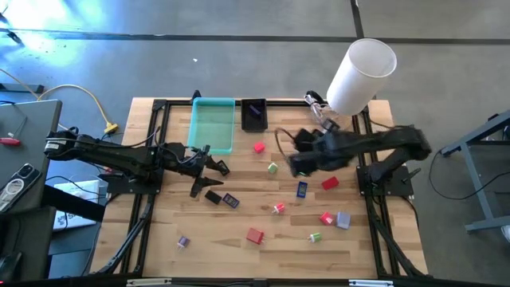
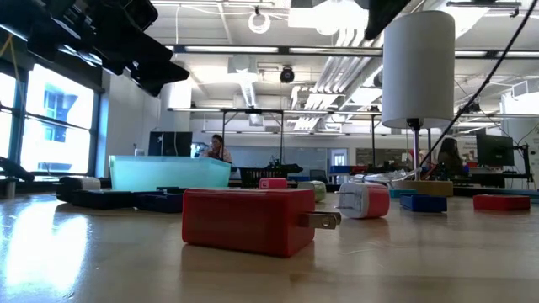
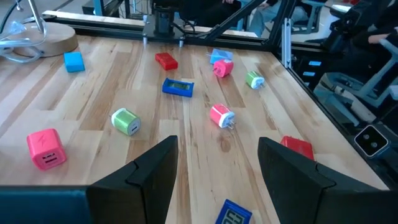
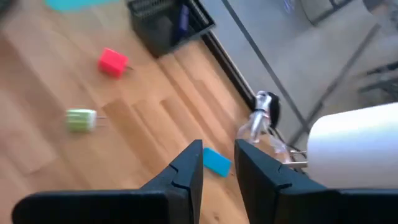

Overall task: Pick & Place Office items
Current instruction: Put the top green charger adapter into the green bin

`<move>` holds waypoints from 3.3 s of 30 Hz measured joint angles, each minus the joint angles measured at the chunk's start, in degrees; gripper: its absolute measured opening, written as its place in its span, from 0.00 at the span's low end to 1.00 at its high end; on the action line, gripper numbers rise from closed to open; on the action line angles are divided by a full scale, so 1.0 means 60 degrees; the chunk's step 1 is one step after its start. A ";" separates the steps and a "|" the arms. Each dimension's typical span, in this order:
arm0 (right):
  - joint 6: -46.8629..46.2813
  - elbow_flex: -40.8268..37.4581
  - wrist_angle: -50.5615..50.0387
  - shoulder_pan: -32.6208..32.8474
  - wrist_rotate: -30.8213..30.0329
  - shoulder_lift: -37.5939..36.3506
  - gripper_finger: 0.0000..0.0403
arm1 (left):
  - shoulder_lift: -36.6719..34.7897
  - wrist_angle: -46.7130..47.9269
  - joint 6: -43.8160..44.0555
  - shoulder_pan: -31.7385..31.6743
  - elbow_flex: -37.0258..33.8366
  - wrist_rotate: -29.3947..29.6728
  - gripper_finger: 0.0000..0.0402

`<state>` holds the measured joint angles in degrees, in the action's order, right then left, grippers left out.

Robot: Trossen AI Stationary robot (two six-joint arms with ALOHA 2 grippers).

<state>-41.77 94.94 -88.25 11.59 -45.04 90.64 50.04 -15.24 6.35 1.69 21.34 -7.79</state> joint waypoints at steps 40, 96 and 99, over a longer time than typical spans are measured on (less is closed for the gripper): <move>-0.1438 -0.6524 0.5540 0.1634 -0.3201 -0.2563 0.20 | 0.0000 0.0080 0.0452 0.0000 0.0000 0.0120 0.54; 0.3692 -0.6517 0.7319 0.0854 0.1622 -0.2759 0.69 | 0.0000 0.0218 0.0423 -0.0004 0.0000 0.0106 0.54; 0.3487 -0.6517 0.7341 0.0839 0.1861 -0.2756 0.69 | 0.0000 0.0218 0.0423 -0.0001 0.0000 0.0106 0.54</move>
<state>-20.85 55.83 -44.20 16.62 -33.88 74.10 50.04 -13.93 8.88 1.69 21.34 -7.16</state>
